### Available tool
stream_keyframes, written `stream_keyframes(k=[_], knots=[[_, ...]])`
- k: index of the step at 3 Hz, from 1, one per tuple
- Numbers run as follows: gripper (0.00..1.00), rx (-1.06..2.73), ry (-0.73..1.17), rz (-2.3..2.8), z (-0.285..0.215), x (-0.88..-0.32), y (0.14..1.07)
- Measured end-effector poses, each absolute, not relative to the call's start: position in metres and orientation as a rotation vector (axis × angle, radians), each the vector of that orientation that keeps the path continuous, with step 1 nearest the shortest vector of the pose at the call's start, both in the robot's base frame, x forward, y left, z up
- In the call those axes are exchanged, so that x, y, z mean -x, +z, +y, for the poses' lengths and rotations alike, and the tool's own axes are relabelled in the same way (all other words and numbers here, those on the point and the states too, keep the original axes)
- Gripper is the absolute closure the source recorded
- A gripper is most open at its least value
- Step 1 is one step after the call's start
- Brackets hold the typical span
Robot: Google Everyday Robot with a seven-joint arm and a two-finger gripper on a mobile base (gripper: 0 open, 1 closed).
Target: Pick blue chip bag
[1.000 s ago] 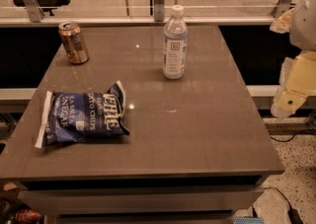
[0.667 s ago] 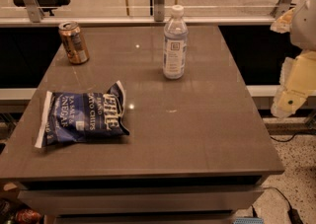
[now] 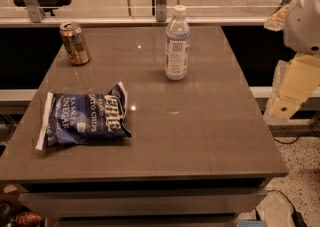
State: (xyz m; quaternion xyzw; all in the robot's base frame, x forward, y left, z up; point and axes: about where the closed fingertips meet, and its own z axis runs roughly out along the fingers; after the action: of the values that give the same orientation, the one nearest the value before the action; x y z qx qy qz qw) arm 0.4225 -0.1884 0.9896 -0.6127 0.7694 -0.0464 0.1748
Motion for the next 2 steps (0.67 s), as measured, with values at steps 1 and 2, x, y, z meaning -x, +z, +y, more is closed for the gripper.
stream_keyframes(k=[1,2], knots=[[0.0,1.803,-0.129,2.129,-0.147,-0.413,0.995],[0.0,1.881,-0.114,2.071,-0.101,-0.409,0.996]])
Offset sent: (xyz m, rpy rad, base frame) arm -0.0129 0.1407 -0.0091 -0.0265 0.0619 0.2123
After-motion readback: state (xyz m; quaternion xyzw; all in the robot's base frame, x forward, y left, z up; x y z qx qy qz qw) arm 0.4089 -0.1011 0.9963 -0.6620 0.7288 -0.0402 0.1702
